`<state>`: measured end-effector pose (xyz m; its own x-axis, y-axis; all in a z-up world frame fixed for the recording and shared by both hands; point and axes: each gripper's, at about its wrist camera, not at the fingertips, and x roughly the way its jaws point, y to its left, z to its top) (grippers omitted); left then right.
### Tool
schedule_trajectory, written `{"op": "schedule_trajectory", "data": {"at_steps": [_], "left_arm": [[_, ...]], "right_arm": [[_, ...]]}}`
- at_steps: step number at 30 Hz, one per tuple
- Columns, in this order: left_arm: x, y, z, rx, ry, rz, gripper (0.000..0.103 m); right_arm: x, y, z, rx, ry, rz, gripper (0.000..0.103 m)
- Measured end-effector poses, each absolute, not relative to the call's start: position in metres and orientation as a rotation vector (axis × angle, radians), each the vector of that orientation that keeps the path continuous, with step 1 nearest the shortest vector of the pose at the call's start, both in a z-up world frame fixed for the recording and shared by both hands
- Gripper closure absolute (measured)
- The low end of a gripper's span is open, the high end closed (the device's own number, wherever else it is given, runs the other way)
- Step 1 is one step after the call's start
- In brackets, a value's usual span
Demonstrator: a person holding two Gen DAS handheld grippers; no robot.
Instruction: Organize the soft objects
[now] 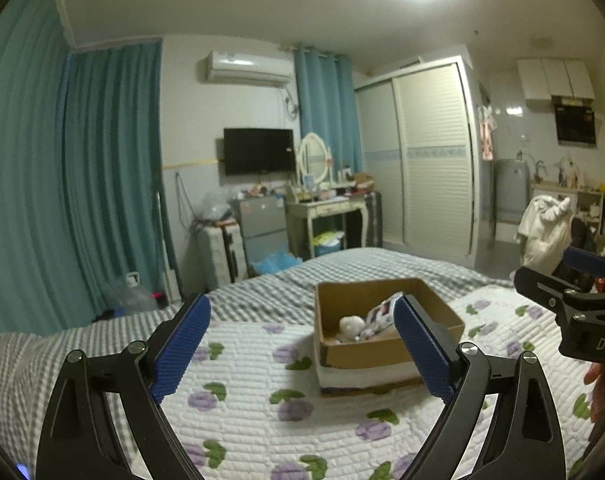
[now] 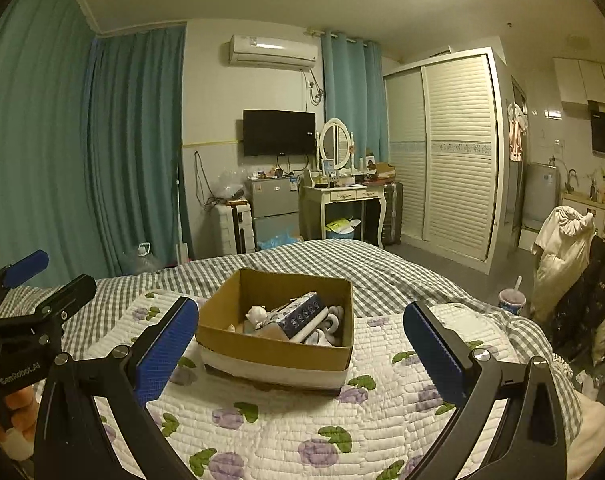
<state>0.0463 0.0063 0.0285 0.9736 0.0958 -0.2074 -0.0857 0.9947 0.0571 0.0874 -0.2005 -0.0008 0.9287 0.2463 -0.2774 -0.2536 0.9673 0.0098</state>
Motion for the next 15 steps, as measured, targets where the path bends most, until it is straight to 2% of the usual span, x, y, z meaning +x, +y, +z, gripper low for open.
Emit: {"op": "schedule_trajectory", "data": {"at_steps": [15], "left_arm": [[0.046, 0.016, 0.023, 0.001, 0.234, 0.076, 0.008]], "right_arm": [[0.082, -0.189, 0.002, -0.052, 0.279, 0.248, 0.0]]}}
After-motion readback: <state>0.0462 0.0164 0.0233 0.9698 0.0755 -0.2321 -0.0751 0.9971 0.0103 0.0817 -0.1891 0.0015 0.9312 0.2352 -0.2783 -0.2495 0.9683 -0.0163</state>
